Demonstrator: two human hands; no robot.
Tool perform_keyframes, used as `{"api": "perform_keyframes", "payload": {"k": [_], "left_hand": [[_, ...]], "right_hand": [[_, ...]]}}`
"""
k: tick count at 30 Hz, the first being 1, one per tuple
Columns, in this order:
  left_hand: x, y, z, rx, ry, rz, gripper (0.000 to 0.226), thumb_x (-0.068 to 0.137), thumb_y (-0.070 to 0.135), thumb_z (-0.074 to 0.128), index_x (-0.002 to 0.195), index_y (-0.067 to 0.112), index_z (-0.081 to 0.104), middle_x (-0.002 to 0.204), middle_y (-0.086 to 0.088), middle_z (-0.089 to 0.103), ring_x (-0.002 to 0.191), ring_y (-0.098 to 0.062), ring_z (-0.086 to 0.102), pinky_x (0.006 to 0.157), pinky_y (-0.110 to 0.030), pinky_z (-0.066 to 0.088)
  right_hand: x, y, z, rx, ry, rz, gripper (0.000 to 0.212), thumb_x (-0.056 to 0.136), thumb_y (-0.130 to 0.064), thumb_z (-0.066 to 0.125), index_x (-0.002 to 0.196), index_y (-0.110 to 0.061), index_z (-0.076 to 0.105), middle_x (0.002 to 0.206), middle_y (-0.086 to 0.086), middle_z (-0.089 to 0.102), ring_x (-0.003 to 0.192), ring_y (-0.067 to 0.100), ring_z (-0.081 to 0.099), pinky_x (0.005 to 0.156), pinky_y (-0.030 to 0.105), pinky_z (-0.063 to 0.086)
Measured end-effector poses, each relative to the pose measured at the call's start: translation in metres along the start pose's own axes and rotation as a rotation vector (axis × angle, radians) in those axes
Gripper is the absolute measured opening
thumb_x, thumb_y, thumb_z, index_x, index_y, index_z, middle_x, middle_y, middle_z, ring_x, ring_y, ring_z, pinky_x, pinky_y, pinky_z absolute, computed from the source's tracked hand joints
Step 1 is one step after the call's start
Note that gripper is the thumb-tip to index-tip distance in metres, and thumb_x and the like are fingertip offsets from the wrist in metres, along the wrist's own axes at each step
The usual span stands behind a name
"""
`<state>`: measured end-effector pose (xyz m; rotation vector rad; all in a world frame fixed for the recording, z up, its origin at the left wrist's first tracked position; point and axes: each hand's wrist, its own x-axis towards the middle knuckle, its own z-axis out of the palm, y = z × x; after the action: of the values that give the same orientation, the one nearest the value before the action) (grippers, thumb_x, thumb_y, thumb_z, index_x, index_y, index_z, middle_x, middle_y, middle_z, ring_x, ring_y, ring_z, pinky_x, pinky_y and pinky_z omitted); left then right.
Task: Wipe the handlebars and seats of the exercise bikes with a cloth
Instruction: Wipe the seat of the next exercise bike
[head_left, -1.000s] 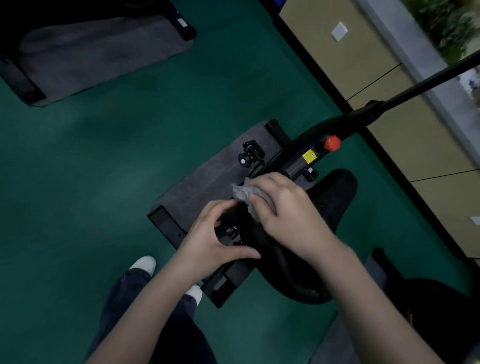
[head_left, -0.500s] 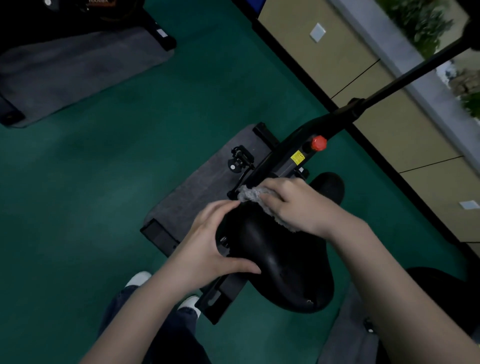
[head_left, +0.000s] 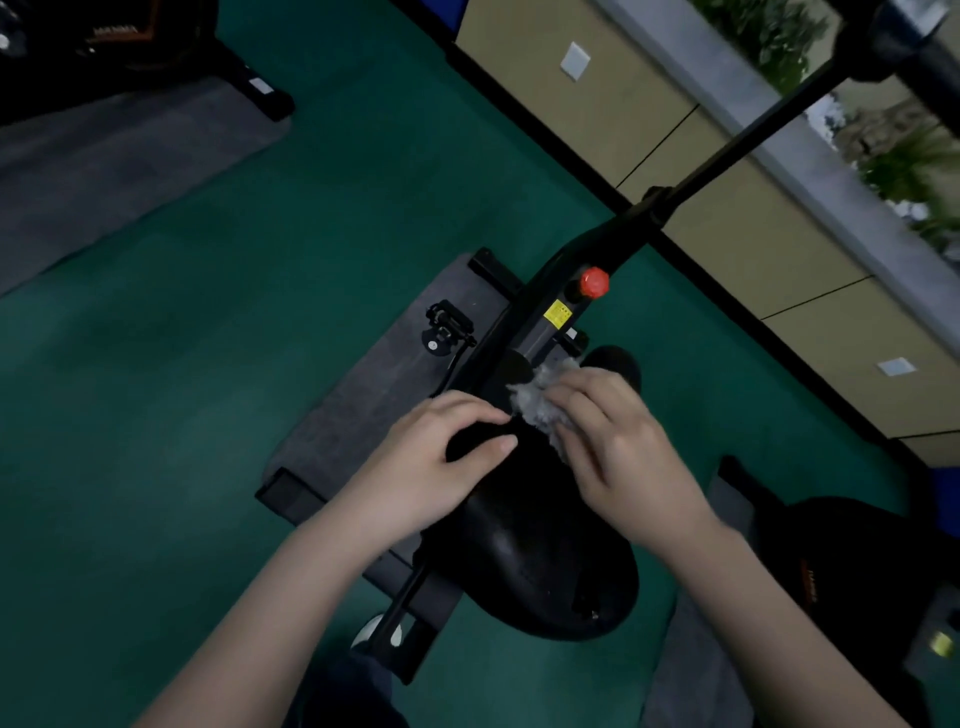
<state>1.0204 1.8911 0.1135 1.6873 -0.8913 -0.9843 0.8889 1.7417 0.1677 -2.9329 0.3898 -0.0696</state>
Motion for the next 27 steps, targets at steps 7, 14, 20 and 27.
{"api": "perform_keyframes", "payload": {"k": [7,14,20,27], "left_hand": [[0.017,0.005,0.001,0.07,-0.057,-0.003,0.015,0.086,0.038,0.06,0.099,0.046,0.063,0.113,0.028,0.056,0.117,0.002,0.048,0.108,-0.033,0.034],[0.018,0.002,0.004,0.003,-0.025,0.03,0.023,0.086,0.023,0.065,0.101,0.04,0.067,0.11,0.026,0.06,0.114,0.003,0.051,0.109,-0.033,0.035],[0.016,0.003,0.005,-0.024,-0.013,-0.007,0.022,0.087,0.026,0.063,0.102,0.042,0.068,0.113,0.026,0.06,0.12,-0.001,0.048,0.11,-0.04,0.033],[0.012,0.007,0.006,-0.071,0.028,0.011,0.019,0.086,0.021,0.068,0.098,0.035,0.071,0.109,0.021,0.064,0.115,-0.002,0.053,0.108,-0.041,0.036]], "right_hand": [[0.027,0.04,-0.009,0.213,0.187,0.438,0.025,0.094,-0.004,0.053,0.116,-0.004,0.063,0.115,0.01,0.061,0.111,0.026,0.054,0.095,0.018,0.034],[-0.011,0.009,0.016,0.195,0.236,0.174,0.028,0.087,-0.003,0.057,0.114,-0.005,0.065,0.121,0.008,0.059,0.124,0.021,0.048,0.112,0.041,0.03],[0.028,0.064,0.011,0.534,0.314,0.567,0.026,0.095,-0.017,0.049,0.114,-0.01,0.064,0.111,0.004,0.065,0.102,0.019,0.059,0.094,0.029,0.043],[-0.007,0.042,0.03,1.155,0.449,0.79,0.025,0.101,-0.023,0.046,0.124,-0.025,0.056,0.116,-0.013,0.066,0.113,0.004,0.06,0.098,0.024,0.044]]}}
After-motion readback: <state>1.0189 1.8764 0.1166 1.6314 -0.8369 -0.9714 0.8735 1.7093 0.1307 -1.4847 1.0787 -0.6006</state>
